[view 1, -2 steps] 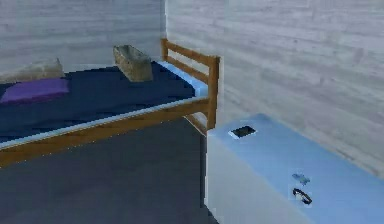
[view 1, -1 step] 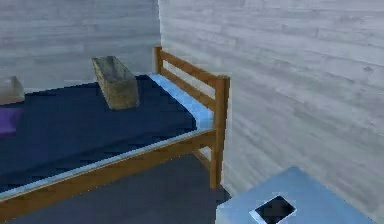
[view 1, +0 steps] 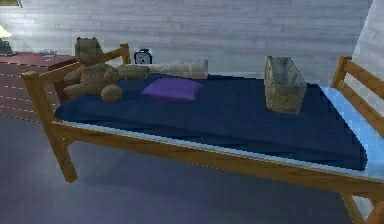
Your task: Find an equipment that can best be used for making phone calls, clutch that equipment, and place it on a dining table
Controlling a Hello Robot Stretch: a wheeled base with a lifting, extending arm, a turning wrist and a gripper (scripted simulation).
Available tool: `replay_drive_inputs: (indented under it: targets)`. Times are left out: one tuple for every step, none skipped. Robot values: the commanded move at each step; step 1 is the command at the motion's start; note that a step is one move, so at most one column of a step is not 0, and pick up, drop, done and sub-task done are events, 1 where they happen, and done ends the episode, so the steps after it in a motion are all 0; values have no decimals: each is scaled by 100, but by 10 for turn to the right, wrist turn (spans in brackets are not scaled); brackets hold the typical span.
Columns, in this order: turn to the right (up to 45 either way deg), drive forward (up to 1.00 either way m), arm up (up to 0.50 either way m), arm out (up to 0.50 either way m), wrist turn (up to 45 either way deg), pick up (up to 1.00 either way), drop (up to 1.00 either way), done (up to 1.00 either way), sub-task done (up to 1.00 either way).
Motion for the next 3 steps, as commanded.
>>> replay_drive_inputs:
  targets:
    - [-120, 0, 0, 0, 0, 0, 0, 0, 0]
    - [0, 0, 50, 0, 0, 0, 0, 0, 0]
    - [0, 0, 30, 0, 0, 0, 0, 0, 0]
